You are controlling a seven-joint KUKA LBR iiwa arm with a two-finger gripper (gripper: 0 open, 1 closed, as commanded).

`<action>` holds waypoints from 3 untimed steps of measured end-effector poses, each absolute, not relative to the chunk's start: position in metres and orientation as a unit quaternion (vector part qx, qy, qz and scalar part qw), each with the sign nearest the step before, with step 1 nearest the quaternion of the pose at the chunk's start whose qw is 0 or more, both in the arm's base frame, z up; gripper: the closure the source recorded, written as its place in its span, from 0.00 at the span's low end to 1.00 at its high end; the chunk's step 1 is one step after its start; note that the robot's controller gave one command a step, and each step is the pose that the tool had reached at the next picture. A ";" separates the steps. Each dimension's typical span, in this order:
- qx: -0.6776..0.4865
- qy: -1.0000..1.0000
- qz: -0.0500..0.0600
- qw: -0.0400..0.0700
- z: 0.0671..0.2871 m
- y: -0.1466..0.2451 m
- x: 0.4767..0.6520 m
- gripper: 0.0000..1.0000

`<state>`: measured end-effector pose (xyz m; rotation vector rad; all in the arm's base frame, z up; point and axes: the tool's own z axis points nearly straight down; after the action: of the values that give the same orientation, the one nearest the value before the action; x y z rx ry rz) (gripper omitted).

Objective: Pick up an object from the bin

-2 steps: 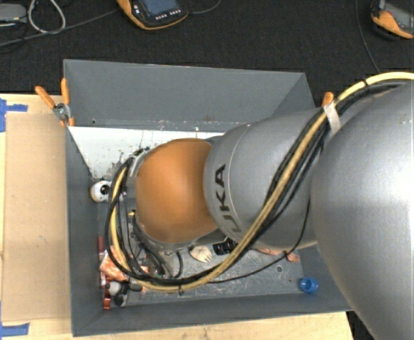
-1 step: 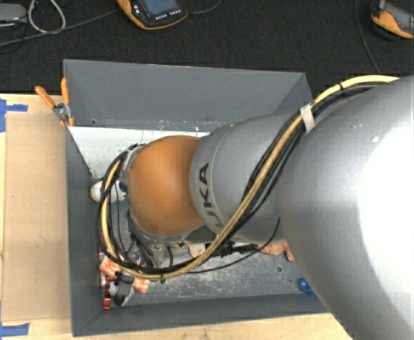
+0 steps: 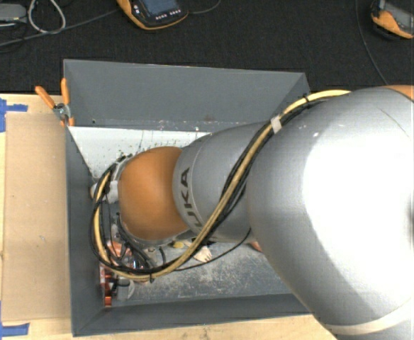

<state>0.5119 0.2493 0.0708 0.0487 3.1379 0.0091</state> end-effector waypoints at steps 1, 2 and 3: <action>0.099 0.995 0.005 0.006 0.074 0.242 0.499 1.00; 0.099 0.995 0.005 0.006 0.074 0.242 0.499 1.00; 0.100 0.995 0.004 0.004 0.081 0.241 0.498 1.00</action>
Offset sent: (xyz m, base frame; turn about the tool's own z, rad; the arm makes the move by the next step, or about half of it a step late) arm 0.0000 0.0000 0.0000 0.0000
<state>0.4983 0.2408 0.0810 0.3132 3.1176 0.0116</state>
